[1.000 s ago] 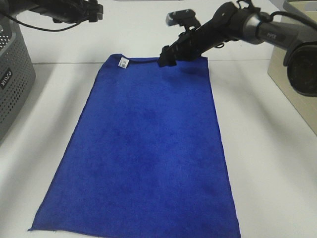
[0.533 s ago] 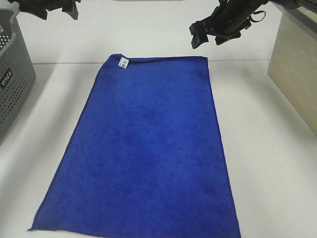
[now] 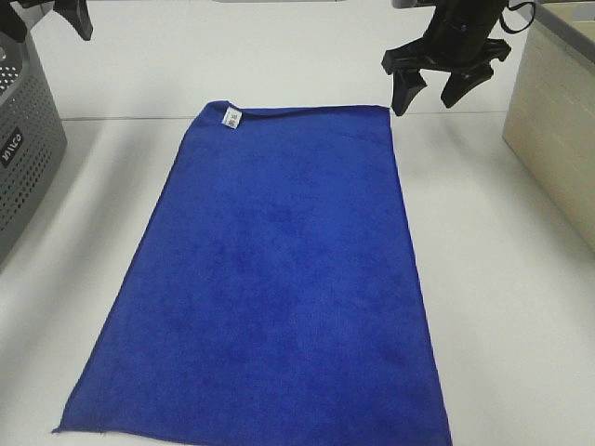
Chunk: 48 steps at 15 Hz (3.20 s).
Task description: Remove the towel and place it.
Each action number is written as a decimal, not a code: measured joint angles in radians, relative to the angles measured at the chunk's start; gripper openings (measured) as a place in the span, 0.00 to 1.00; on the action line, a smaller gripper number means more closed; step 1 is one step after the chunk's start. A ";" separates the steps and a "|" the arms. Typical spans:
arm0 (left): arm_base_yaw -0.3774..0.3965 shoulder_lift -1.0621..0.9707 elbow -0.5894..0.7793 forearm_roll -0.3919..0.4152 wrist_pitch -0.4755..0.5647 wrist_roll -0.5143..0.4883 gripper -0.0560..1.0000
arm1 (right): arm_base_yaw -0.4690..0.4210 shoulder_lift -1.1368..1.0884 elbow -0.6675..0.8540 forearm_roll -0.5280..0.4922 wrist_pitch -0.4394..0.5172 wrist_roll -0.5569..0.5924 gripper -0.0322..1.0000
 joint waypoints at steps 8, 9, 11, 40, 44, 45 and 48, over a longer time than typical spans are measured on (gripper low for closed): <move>0.003 -0.405 0.411 0.042 0.002 0.018 0.77 | 0.000 -0.349 0.384 0.006 0.009 0.045 0.76; 0.003 -0.448 0.452 0.052 0.002 0.023 0.77 | 0.000 -0.396 0.439 0.009 0.009 0.048 0.76; 0.003 -0.532 0.551 0.052 0.002 0.031 0.77 | 0.000 -0.491 0.562 0.016 0.008 0.057 0.76; 0.003 -2.279 1.800 0.068 -0.075 0.029 0.77 | 0.000 -2.230 1.796 0.035 -0.142 0.026 0.76; 0.003 -2.279 1.837 0.073 -0.156 0.018 0.77 | 0.000 -2.355 1.796 0.037 -0.141 0.026 0.76; 0.003 -2.279 1.839 0.077 -0.161 0.012 0.77 | 0.000 -2.382 1.796 0.037 -0.141 0.026 0.76; 0.003 -2.279 1.841 0.084 -0.161 -0.007 0.77 | 0.000 -2.411 1.796 0.038 -0.141 0.026 0.76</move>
